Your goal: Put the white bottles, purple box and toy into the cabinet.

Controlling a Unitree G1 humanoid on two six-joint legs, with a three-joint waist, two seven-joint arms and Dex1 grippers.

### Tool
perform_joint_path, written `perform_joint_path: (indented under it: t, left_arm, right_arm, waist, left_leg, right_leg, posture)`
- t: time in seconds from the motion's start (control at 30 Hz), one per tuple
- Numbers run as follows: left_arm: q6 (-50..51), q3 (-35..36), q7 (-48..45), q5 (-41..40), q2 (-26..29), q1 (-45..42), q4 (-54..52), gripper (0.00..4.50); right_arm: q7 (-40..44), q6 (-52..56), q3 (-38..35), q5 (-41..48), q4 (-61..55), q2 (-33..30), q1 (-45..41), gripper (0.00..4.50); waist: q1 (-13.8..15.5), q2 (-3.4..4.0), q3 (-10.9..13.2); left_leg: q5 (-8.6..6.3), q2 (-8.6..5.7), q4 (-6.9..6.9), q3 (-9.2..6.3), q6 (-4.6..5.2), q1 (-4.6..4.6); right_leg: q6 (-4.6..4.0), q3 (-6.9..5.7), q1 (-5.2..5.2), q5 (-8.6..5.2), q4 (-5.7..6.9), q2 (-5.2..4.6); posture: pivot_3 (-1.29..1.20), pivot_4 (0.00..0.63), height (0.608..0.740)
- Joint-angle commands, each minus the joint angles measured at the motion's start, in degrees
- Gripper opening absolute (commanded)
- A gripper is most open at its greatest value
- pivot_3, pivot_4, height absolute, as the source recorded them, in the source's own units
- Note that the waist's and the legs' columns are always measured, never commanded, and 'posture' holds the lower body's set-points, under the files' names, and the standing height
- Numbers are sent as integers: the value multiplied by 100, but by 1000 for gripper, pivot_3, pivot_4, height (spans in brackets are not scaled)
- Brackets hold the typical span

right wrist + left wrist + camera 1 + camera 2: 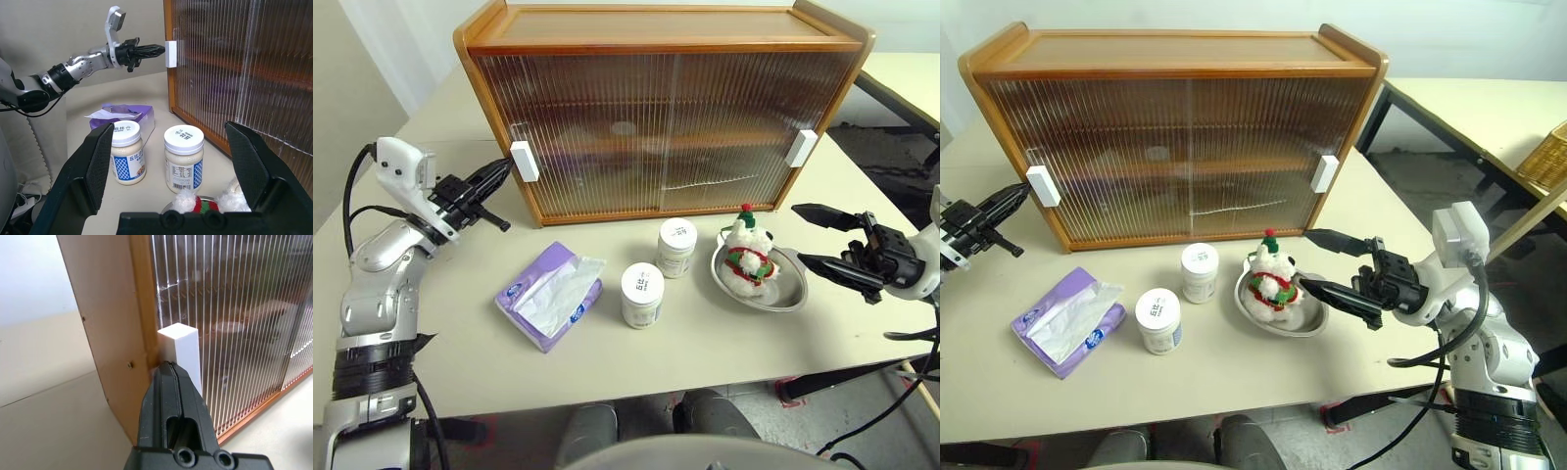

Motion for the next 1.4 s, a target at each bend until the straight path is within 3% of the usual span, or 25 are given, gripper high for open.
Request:
perform_joint_path:
  t: [0.03,1.4]
  left_arm:
    - [-73,-168,-101,108,-67,-128,200,12]
    - [-341,-1405,-431,589,-1146,-1530,1074,12]
  right_arm:
    - [-27,-64,-15,-21,-99,-50,26,4500]
    - [-341,-142,-120,108,-460,-43,341,4500]
  waist:
    - [0,1,-1]
    - [-136,2,-10]
  left_leg:
    - [0,0,0,-1,0,0]
    - [-2,-8,74,0,29,-39]
  right_leg:
    - [0,-1,0,0,0,0]
    - [54,-1,5,26,-5,-1]
  posture:
    - [-112,0,740]
    - [-181,0,740]
